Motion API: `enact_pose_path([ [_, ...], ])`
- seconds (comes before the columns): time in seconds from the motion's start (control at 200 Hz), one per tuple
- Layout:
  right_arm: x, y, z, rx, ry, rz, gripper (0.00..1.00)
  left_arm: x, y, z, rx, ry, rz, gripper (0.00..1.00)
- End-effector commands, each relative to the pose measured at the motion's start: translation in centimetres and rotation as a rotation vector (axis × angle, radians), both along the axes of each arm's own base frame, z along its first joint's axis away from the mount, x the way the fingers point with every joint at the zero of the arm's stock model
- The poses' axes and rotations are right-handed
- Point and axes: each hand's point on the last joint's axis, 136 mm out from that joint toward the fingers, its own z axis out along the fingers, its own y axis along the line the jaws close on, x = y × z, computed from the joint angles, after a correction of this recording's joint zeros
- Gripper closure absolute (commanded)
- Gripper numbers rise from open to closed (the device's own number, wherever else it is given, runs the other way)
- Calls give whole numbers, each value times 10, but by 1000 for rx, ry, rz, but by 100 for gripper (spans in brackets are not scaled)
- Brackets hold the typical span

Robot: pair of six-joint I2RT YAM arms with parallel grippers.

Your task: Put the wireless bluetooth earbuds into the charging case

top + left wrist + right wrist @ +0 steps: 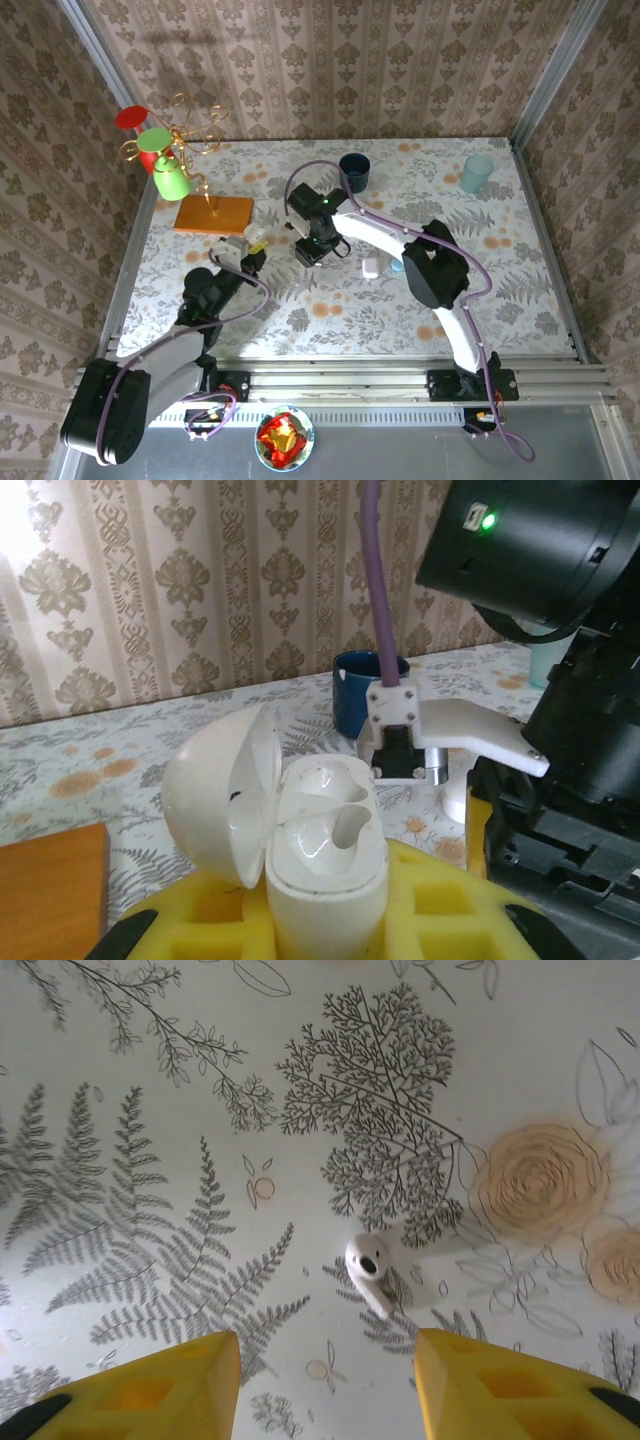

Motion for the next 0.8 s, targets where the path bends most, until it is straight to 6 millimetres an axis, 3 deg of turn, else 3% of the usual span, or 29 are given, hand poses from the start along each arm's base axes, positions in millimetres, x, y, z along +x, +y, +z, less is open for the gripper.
enact_pose_path([
  [0.0, -9, -19, -12, -152, 62, 40, 56, 1, 11, -6, 34, 11, 64, 100],
  [0.255, -6, -11, -25, -216, 106, 69, 60, 2, 16, -8, 56, 16, 86, 100],
  [0.795, 4, -6, -46, -253, 110, 65, 63, 0, 5, -10, 57, 24, 19, 100],
])
